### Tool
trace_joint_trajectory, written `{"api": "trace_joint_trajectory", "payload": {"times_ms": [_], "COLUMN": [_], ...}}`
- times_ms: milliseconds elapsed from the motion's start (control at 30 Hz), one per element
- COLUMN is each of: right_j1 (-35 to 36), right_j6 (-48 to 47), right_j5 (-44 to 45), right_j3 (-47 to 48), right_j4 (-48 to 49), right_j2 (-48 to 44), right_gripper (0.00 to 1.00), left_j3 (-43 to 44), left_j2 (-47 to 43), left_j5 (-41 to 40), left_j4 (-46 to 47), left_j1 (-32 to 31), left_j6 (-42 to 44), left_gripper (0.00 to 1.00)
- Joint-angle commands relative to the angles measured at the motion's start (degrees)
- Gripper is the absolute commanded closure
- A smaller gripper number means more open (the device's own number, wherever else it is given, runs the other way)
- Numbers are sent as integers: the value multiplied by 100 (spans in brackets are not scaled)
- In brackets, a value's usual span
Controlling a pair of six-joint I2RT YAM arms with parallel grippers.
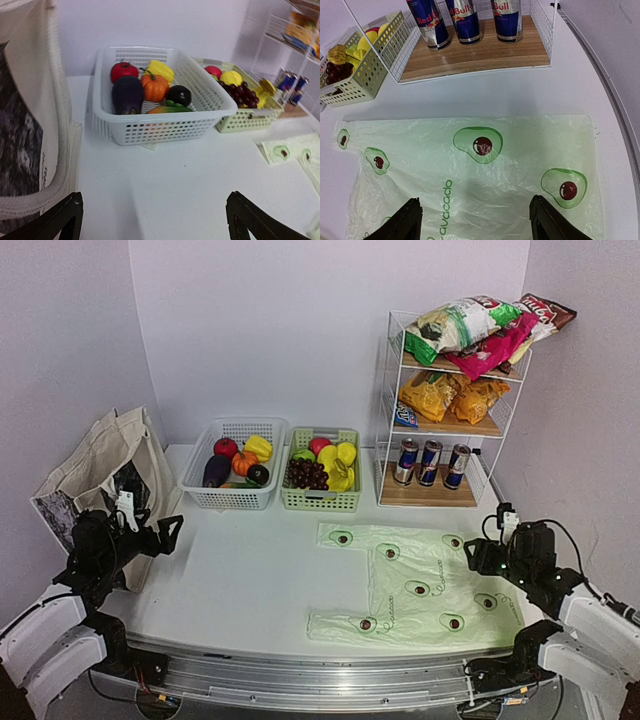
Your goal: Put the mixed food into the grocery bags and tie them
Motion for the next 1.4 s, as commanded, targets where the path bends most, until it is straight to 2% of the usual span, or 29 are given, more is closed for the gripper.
{"api": "trace_joint_trajectory", "payload": {"times_ms": [0,133,233,433,500,600,667,733,800,867,1067,1233,1367], "right_j1": [-13,-15,-17,-14,-15,-15,-17,-14,-13,-13,-14,-17,-14], "right_j6": [165,359,546,991,1165,1322,1345,1320,1279,1206,974,739,451], "right_j5": [-315,-675,-916,-1527,-1763,-1971,-2074,-2128,-2177,-2252,-2469,-2623,-2632], "right_j3": [589,999,1328,1942,2114,2307,2448,2579,2718,2833,2949,2908,2935], "right_j4": [186,184,176,79,78,78,78,78,78,78,78,82,78], "right_j2": [237,535,771,1318,1492,1774,1937,2131,2272,2409,2670,2752,2848], "right_gripper": [29,30,30,32,32,33,33,33,33,33,33,32,32], "left_j3": [178,794,1933,4276,5020,6314,6980,7187,7065,6969,6836,5887,5750], "left_j2": [-256,-222,296,1213,1406,2024,2607,3128,3279,3337,3552,3503,3852], "left_j5": [1345,2348,3109,2887,2386,438,-1220,-2210,-2269,-1991,-2291,-3343,-3222], "left_j4": [120,-345,-1065,-2178,-2570,-3554,-4421,-4734,-4888,-5222,-5955,-4958,-5005], "left_j1": [32,33,32,28,32,28,29,27,27,28,26,33,66], "left_j6": [1279,1197,542,-1025,-1287,-993,-185,845,1821,2432,3225,4057,3983], "left_gripper": [0,0,1,14,15,14,12,4,0,0,0,0,0]}}
